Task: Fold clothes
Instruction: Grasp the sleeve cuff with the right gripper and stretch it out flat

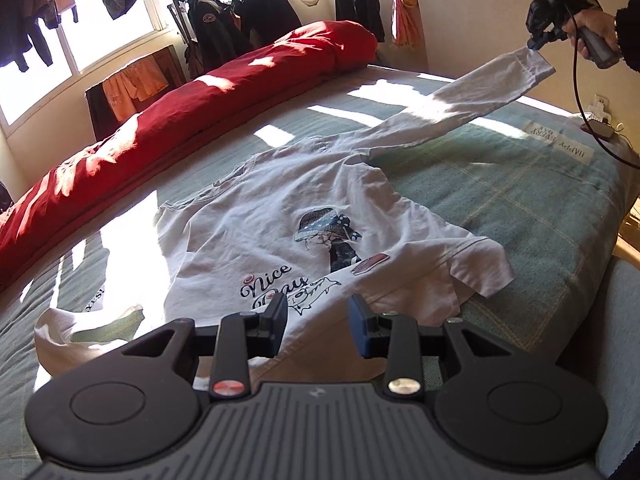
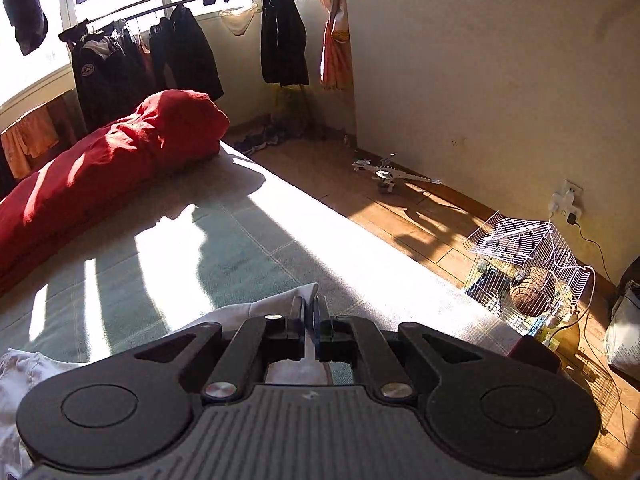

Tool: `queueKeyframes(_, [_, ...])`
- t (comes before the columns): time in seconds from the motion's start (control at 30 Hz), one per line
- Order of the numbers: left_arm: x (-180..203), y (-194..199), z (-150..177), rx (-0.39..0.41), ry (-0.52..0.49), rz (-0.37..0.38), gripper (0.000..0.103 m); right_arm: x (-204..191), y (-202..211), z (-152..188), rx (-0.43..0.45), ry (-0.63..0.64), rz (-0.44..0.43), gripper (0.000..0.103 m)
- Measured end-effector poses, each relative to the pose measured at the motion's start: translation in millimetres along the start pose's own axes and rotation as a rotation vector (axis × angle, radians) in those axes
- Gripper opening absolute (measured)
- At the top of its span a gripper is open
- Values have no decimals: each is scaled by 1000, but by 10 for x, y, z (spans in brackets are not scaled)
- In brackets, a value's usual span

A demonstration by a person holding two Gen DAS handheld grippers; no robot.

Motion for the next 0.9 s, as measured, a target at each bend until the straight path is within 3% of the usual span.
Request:
queueKeyframes(0.13, [53, -25, -34, -2, -22, 10, 35, 11, -92, 126, -41, -26, -5, 16])
queueKeyframes(0.23, [78, -55, -47, -6, -31, 15, 35, -205, -65, 351, -106, -8, -113, 24])
queueKeyframes(0.4, [115, -78, -50, -23, -48, 27, 35, -869, 105, 861, -259, 35, -370, 36])
queueKeyframes(0.53, [73, -72, 46, -55, -60, 6, 42, -1542, 310, 1484, -430, 92, -573, 46])
queueKeyframes(0.73, [-119, 54, 326, -83, -57, -27, 46, -2227, 570, 2673, -682, 192, -733, 54])
queueKeyframes(0.8, [-177, 98, 412, -87, -49, -33, 46, -2308, 627, 3031, -732, 217, -756, 58])
queueKeyframes(0.9, [-210, 144, 504, -89, -53, -36, 47, -2384, 647, 3190, -735, 211, -789, 60])
Point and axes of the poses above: each gripper's, at about its wrist camera, not at the fingertips, and y roughly against the way its jaws point, x to its right, z to its underside, the point moved 10 cm from there along -y, roughly the way its jaws point, and after that the axes turned 11 degrees about -x, right-handed, at the moved point
